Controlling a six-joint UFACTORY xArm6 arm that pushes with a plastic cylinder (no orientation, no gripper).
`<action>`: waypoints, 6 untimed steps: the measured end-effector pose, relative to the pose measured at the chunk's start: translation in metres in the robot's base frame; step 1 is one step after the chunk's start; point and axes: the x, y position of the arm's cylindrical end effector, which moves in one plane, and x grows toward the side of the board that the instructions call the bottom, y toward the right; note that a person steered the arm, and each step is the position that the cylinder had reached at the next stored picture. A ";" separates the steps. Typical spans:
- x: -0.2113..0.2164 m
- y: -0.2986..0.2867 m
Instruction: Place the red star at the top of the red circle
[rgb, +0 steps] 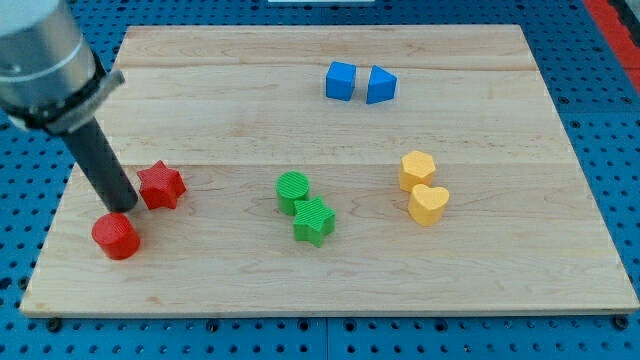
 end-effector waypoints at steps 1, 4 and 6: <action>-0.053 -0.023; -0.068 0.076; -0.026 0.036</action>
